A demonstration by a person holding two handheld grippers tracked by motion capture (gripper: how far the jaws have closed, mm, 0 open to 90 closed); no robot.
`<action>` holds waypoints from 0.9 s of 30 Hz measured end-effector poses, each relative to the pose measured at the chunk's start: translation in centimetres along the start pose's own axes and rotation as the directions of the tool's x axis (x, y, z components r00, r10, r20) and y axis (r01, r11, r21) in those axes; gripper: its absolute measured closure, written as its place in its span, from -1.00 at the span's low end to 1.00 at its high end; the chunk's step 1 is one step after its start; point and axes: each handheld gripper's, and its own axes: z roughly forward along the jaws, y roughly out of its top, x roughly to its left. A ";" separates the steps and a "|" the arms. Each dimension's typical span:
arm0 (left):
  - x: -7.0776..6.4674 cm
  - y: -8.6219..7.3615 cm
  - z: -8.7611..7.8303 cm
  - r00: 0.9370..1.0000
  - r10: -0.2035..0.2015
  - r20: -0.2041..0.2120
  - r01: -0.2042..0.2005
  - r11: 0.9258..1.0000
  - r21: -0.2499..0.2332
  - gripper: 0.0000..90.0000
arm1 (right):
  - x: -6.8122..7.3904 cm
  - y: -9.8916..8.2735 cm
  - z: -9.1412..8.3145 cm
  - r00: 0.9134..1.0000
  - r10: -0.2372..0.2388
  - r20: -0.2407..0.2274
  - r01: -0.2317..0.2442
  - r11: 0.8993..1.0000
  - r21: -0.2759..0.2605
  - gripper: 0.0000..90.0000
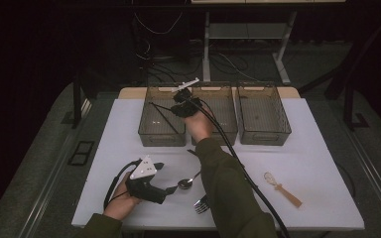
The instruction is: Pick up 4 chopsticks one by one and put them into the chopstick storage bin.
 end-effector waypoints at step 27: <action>0.0 0.0 -0.1 1.000 -0.010 0.000 0.010 1.000 -0.011 -0.78 | -0.6 -0.8 -2.7 0.998 0.001 -0.070 -0.003 0.999 -0.036 0.13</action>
